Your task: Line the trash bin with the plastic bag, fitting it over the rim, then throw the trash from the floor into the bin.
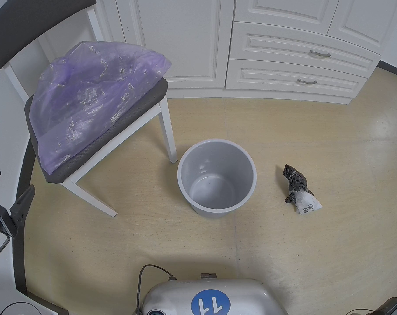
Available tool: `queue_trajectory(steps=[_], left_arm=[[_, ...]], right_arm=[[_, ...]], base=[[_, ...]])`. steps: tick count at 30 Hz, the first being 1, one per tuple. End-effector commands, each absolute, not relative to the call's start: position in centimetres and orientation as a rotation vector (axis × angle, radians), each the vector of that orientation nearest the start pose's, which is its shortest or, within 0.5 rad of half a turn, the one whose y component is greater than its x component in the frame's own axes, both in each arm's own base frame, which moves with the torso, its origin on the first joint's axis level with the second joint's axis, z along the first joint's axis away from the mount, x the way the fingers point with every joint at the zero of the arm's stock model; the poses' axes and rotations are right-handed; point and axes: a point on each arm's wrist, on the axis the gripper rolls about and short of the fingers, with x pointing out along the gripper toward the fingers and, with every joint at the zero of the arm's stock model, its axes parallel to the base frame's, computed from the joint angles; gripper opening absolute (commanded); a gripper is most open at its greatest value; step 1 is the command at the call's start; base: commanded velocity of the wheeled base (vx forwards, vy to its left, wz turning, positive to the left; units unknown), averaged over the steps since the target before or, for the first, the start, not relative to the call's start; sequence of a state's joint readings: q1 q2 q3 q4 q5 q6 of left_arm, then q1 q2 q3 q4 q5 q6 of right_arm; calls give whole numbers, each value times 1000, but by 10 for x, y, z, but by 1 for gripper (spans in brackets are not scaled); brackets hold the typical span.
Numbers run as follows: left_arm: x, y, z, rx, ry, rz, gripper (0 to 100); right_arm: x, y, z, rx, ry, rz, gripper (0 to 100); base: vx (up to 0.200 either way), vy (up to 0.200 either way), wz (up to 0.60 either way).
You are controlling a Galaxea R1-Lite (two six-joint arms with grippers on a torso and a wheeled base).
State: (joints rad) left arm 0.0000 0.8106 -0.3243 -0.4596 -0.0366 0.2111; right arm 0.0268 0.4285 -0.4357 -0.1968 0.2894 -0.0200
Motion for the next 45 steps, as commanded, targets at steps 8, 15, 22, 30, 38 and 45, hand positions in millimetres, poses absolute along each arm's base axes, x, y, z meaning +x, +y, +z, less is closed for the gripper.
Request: queue_trajectory(steps=[8, 15, 22, 30, 38, 45], left_arm=[[149, 4, 216, 316, 139, 23, 100], [174, 7, 198, 474, 270, 23, 100], [223, 11, 184, 521, 333, 31, 100], [236, 32, 214, 506, 222, 154, 100], [212, 38, 260, 367, 18, 205, 100], [203, 44, 273, 333, -32, 208, 100]], right_arm=[[82, 8, 261, 113, 4, 289, 100], [112, 9, 245, 208, 138, 241, 100], [129, 6, 239, 233, 136, 212, 100], [134, -2, 241, 238, 129, 152, 100], [136, -5, 241, 236, 101, 137, 100], [134, -5, 242, 235, 97, 139, 100]], base=[[0, 0, 0], [0, 0, 0], [0, 0, 0], [0, 0, 0], [0, 0, 0], [0, 0, 0]])
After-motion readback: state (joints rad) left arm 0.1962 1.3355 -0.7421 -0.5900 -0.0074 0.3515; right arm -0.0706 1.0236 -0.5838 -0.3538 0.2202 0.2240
